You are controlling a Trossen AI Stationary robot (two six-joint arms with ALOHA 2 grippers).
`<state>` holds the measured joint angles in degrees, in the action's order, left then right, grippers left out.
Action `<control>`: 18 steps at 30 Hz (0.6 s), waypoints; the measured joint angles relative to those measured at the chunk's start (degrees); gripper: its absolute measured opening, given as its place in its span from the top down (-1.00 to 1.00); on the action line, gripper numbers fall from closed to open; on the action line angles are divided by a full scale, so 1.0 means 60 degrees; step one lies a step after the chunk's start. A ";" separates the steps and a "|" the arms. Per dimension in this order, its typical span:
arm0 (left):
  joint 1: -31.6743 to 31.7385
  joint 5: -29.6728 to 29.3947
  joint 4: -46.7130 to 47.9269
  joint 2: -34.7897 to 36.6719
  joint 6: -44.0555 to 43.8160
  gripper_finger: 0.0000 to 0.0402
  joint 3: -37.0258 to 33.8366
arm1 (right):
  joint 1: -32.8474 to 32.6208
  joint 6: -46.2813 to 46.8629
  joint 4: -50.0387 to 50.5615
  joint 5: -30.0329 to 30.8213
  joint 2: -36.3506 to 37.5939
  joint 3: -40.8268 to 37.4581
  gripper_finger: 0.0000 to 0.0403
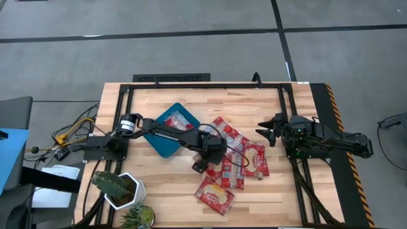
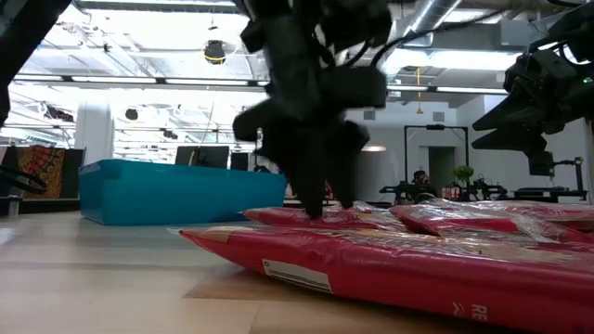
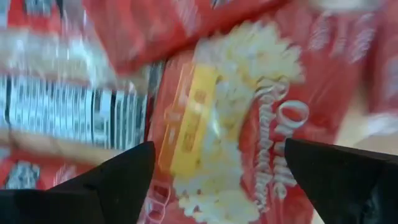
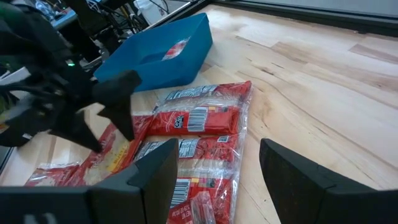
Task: Sort popcorn bags into baskets
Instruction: Put the red popcorn bag into the blue bin
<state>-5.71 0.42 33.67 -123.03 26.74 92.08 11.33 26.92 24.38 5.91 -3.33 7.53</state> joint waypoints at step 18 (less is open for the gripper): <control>-0.0086 -0.0010 -0.0179 0.0053 -0.0323 0.90 -0.1051 | 0.0000 0.0007 0.0000 0.0011 0.0000 0.0000 -0.24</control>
<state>-6.22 0.36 32.60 -122.72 24.80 85.78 11.33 26.96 24.38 5.98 -3.33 7.53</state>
